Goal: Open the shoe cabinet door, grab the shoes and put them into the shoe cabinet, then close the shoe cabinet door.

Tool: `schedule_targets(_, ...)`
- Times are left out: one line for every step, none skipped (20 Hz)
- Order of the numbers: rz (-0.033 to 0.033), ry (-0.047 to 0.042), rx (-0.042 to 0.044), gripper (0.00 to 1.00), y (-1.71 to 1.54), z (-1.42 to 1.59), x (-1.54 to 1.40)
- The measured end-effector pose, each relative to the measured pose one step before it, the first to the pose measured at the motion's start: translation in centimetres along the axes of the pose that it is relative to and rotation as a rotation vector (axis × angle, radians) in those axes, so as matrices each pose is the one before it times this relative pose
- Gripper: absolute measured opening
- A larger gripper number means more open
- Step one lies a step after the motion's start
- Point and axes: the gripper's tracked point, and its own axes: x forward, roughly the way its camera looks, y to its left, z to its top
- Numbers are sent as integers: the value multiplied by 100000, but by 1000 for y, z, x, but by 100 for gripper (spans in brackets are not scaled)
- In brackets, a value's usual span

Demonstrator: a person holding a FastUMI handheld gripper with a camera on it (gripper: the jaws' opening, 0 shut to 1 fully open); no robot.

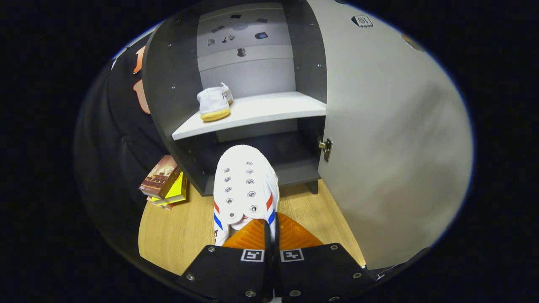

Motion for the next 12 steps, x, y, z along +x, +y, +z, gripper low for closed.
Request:
schedule_targets(-115, -1225, 488, 0, 315, 1118, -152)
schedule_targets(-147, -756, 643, 0, 78, 1096, -120)
schedule_targets(52, -1380, 169, 0, -418, 892, -686)
schedule_targets(-738, -1345, -184, 0, -300, 1234, -320)
schedule_targets(-458, -1220, -497, 0, 45, 1282, 489)
schedule_targets(-1052, -1088, 241, 0, -61, 862, 285)
schedule_targets(-104, -1005, 378, 0, 267, 774, 254)
schedule_targets(-510, -964, 997, 0, -47, 764, 78)
schedule_targets(4, -1251, 387, 0, 40, 893, 140)
schedule_targets(-781, -1235, 568, 0, -110, 890, 78)
schedule_targets(-84, -1260, 419, 0, 18, 805, 7)
schedule_targets(-276, -1115, 36, 0, 15, 873, -105)
